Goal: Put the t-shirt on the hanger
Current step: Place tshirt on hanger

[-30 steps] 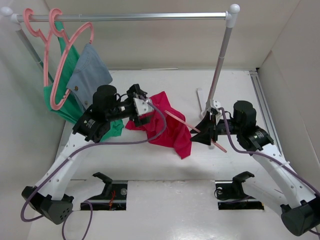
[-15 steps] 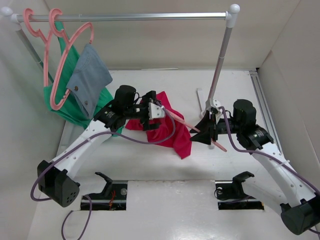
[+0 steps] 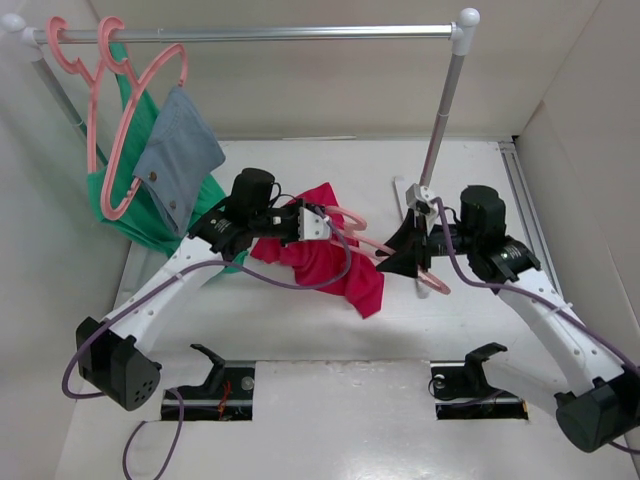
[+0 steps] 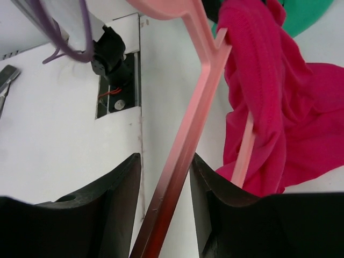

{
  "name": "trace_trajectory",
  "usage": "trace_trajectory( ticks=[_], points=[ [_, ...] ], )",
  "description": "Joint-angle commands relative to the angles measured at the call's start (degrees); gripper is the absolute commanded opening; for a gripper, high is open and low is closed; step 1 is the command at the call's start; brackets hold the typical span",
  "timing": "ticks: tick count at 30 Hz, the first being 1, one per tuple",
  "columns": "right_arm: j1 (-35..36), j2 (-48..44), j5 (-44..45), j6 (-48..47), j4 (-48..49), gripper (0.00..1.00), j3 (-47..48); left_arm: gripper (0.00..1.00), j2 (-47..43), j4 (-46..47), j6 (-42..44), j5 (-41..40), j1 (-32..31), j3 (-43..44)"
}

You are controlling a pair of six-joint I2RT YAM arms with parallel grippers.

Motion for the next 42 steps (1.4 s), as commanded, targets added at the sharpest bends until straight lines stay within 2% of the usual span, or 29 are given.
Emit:
trace_trajectory(
  ticks=[1, 5, 6, 8, 12, 14, 15, 16, 19, 20, 22, 23, 24, 25, 29, 33, 34, 37, 38, 40, 41, 42],
  points=[
    [0.44, 4.26, 3.87, -2.74, 5.42, 0.00, 5.78, 0.19, -2.80, -0.80, -1.71, 7.86, -2.98, 3.74],
    [0.44, 7.17, 4.49, -3.36, 5.42, 0.00, 8.25, 0.21, -3.33, -1.59, -4.68, 9.27, -3.52, 4.26],
    [0.44, 7.18, 4.49, -3.97, 5.42, 0.00, 8.26, 0.18, -3.33, -1.59, -4.70, 9.27, -3.52, 4.27],
    [0.44, 7.18, 5.11, -3.97, 5.42, 0.00, 8.79, 0.00, -3.33, -2.11, -4.70, 7.97, -3.52, 3.75],
    [0.44, 6.65, 7.65, -3.97, 5.42, 0.00, 8.79, 0.00, -3.94, -2.65, -4.70, 3.13, -3.52, 2.51],
    [0.44, 6.04, 12.91, -3.97, 4.90, 0.21, 8.79, 0.00, -4.47, 0.15, -8.81, -0.47, -3.52, 1.55],
    [0.44, 6.04, 15.19, -3.97, 2.28, 0.38, 9.92, 0.00, -4.47, 1.82, -11.09, -2.22, -3.52, 0.93],
    [0.44, 6.04, 17.57, -3.97, 0.69, 0.64, 10.71, 0.00, -4.47, 3.49, -13.38, -6.24, -3.52, -0.38],
    [0.44, 4.91, 27.76, -0.83, -2.84, 0.76, 12.92, 0.00, -4.47, 8.24, -22.61, -11.89, -2.99, -1.61],
    [0.44, 3.77, 34.05, 0.76, -2.84, 0.80, 12.92, 0.00, -4.47, 9.21, -24.54, -14.78, -2.99, -1.62],
    [0.44, -1.40, 41.37, 6.27, -1.19, 0.82, 12.13, 0.00, -4.47, 10.44, -30.93, -17.43, -2.99, -3.28],
    [0.96, -3.26, 45.50, 8.14, -1.17, 0.88, 11.60, 0.00, -4.47, 11.06, -32.89, -18.66, -2.99, -3.81],
    [0.96, -4.93, 52.41, 9.81, -0.48, 0.88, 10.99, 0.00, -5.17, 12.19, -34.82, -20.59, -2.99, -4.34],
    [1.75, -7.38, 55.35, 11.30, -0.47, 0.88, 9.59, 0.00, -5.70, 12.21, -36.50, -21.31, -2.99, -4.35],
    [6.05, -6.98, 59.43, 15.35, 1.02, 0.83, 4.50, 0.00, -5.70, 14.40, -43.36, -22.02, -2.99, -4.87],
    [14.74, 2.68, 58.90, 13.54, 3.83, 0.58, 2.37, 0.00, -5.70, 15.54, -45.57, -18.68, -2.99, -4.87],
    [16.15, 4.87, 56.37, 12.56, 4.79, 0.44, 2.37, 0.00, -5.70, 15.55, -45.57, -17.81, -2.99, -4.87],
    [19.68, 11.56, 52.67, 11.24, 11.03, 0.26, 1.85, 0.00, -5.70, 16.16, -45.57, -17.80, -2.99, -4.87],
    [20.21, 12.97, 52.05, 11.23, 12.17, 0.26, 1.84, 0.00, -5.70, 16.16, -45.05, -17.80, -2.99, -4.87],
    [20.21, 17.19, 51.35, 10.45, 12.89, 0.36, 1.84, 0.00, -5.70, 16.16, -45.04, -17.80, -2.99, -4.35],
    [20.21, 18.24, 51.34, 9.92, 12.89, 0.51, 2.45, 0.00, -5.70, 16.16, -45.04, -18.32, -2.99, -4.35],
    [20.21, 19.04, 51.34, 9.91, 12.89, 0.56, 2.46, 0.00, -5.70, 16.16, -45.04, -18.33, -2.99, -4.35]
  ],
)
